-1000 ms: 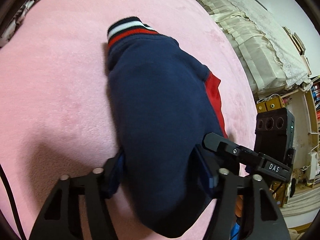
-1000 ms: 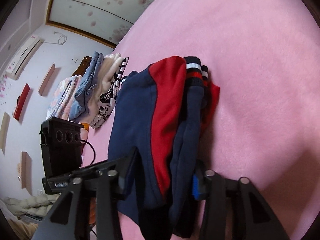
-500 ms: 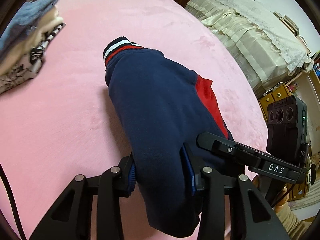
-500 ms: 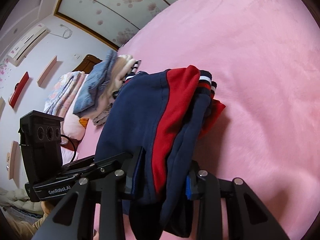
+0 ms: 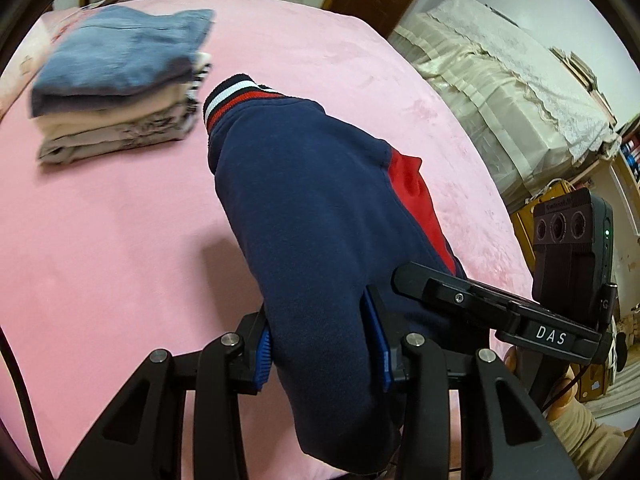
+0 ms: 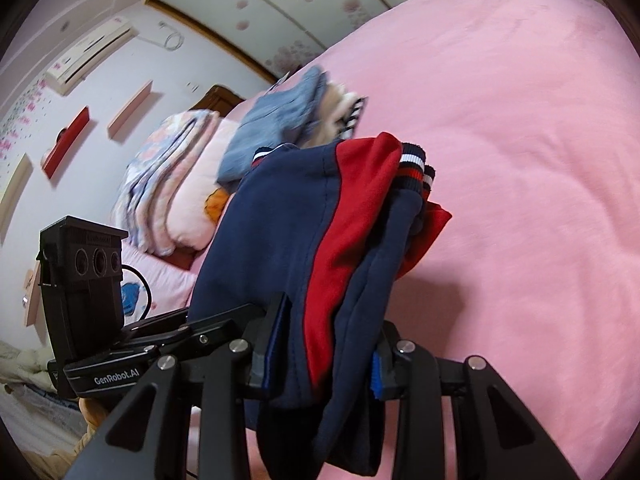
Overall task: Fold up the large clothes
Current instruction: 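Carry the bundle with both tools and lower it onto the jeans stack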
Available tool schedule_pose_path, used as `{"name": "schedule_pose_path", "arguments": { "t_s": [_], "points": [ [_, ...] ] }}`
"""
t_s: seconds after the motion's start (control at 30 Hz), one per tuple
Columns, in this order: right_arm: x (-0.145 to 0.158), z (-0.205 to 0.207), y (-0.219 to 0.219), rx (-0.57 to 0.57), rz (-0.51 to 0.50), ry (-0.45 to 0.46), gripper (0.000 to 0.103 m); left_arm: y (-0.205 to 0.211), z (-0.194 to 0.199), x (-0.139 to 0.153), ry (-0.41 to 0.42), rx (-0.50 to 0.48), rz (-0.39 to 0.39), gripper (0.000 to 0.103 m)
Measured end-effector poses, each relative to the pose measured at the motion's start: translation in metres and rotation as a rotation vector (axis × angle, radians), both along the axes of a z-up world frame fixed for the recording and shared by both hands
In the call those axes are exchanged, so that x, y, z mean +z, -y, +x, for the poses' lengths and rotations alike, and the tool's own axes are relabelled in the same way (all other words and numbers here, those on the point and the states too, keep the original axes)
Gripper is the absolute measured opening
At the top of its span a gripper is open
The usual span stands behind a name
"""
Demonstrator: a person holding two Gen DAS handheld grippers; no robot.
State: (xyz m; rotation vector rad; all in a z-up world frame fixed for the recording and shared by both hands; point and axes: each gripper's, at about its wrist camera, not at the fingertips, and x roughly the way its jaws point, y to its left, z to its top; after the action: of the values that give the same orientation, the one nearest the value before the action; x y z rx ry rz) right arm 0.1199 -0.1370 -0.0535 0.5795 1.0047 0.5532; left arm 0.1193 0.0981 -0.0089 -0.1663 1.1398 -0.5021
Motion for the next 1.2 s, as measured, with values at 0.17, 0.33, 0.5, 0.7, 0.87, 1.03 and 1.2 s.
{"name": "schedule_pose_path", "arguments": {
  "t_s": [0.17, 0.33, 0.5, 0.7, 0.87, 1.03, 1.2],
  "points": [
    [0.022, -0.001, -0.048, 0.052, 0.006, 0.008, 0.034, -0.059, -0.010, 0.026, 0.025, 0.034, 0.013, 0.039],
    [0.045, 0.026, -0.092, 0.083, 0.026, 0.007, 0.034, -0.100, 0.011, 0.056, 0.059, 0.053, 0.046, 0.039],
    [0.076, 0.087, -0.130, 0.108, -0.001, 0.062, 0.034, -0.131, 0.069, 0.089, 0.125, 0.038, 0.087, 0.039],
    [0.095, 0.187, -0.164, 0.090, -0.052, 0.125, 0.034, -0.149, 0.180, 0.105, 0.214, 0.031, 0.152, 0.039],
    [0.077, 0.277, -0.184, 0.054, -0.053, 0.115, 0.034, -0.164, 0.275, 0.090, 0.198, 0.048, 0.174, 0.039],
    [0.040, 0.334, -0.194, -0.004, -0.054, 0.089, 0.034, -0.164, 0.349, 0.052, 0.188, 0.082, 0.226, 0.042],
    [-0.005, 0.364, -0.199, -0.024, -0.074, 0.036, 0.035, -0.158, 0.373, 0.004, 0.176, 0.091, 0.297, 0.045]
  ]
}}
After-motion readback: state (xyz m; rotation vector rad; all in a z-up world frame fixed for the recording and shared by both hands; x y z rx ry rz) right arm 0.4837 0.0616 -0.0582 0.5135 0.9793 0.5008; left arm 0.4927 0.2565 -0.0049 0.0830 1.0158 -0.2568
